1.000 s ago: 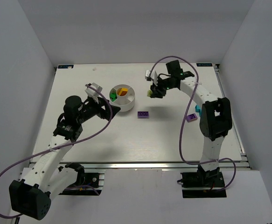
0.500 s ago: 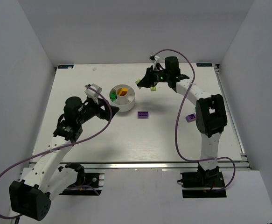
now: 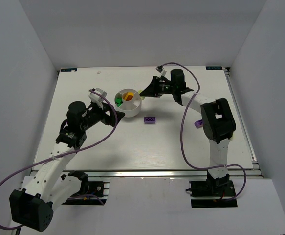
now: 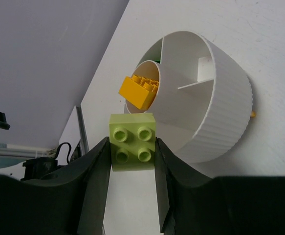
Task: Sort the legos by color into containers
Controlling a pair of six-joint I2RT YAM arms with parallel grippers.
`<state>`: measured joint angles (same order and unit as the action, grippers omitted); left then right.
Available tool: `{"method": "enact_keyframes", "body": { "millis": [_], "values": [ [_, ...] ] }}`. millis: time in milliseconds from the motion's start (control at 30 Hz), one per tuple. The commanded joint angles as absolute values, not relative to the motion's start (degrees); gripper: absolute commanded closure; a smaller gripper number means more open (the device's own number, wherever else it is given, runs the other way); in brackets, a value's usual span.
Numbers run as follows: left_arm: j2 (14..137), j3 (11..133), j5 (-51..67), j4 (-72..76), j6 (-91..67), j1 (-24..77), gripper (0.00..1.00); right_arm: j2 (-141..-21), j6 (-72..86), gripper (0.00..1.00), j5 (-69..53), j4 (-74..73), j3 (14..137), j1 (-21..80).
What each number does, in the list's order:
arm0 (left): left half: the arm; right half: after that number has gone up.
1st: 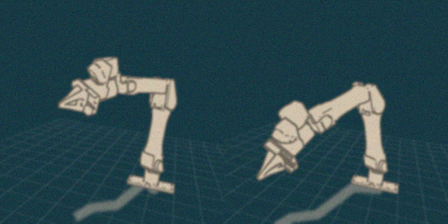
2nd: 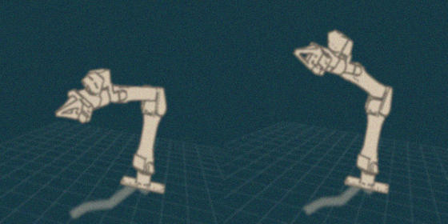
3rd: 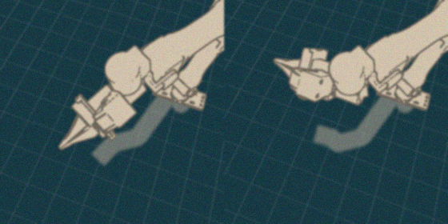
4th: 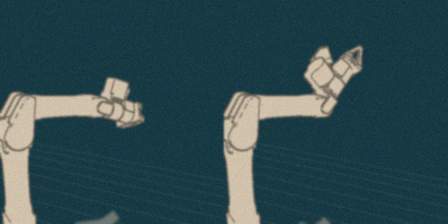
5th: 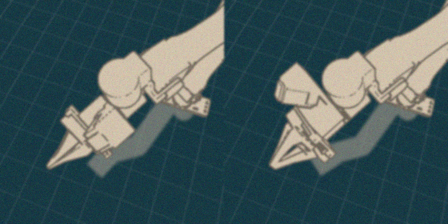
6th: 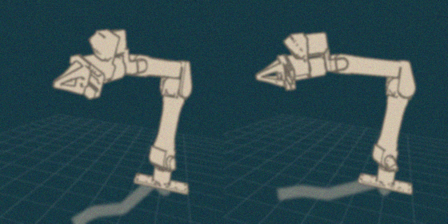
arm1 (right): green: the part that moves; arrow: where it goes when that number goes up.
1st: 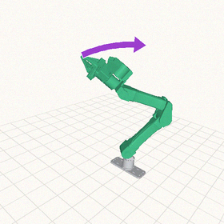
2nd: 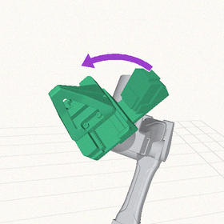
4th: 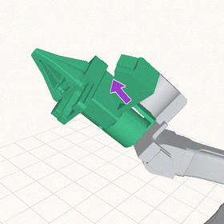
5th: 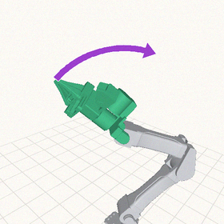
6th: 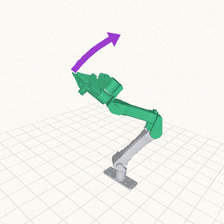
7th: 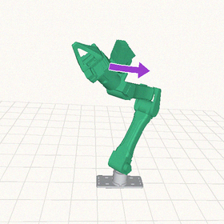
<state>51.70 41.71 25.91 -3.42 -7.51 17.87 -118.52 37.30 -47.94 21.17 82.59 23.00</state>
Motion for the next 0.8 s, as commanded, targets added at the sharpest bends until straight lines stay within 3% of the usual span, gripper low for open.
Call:
{"method": "enact_keyframes", "body": {
  "millis": [0,367,567,700,767],
  "values": [
    [50.19,41.57,26.28,-3.25,-7.12,18.11,0.11,-119.44,42.71,1.0,-47.99,28.21,82.62,23.55],
    [50.36,41.57,26.81,-3.25,-7.12,18.11,0.1,-122.78,43.15,0.99,-46.76,26.98,86.48,24.96],
    [50.36,41.66,26.72,-3.25,-7.03,18.11,0.1,-123.75,43.15,0.82,-46.58,26.89,86.84,25.23],
    [50.36,41.66,26.81,-3.25,-7.12,18.11,0.1,-123.4,42.8,0.58,-46.58,26.98,86.4,25.14],
    [50.36,41.66,26.98,-3.25,-7.03,18.11,0.1,-123.22,42.71,0.52,-46.67,26.81,86.4,25.31]
  ]
}}
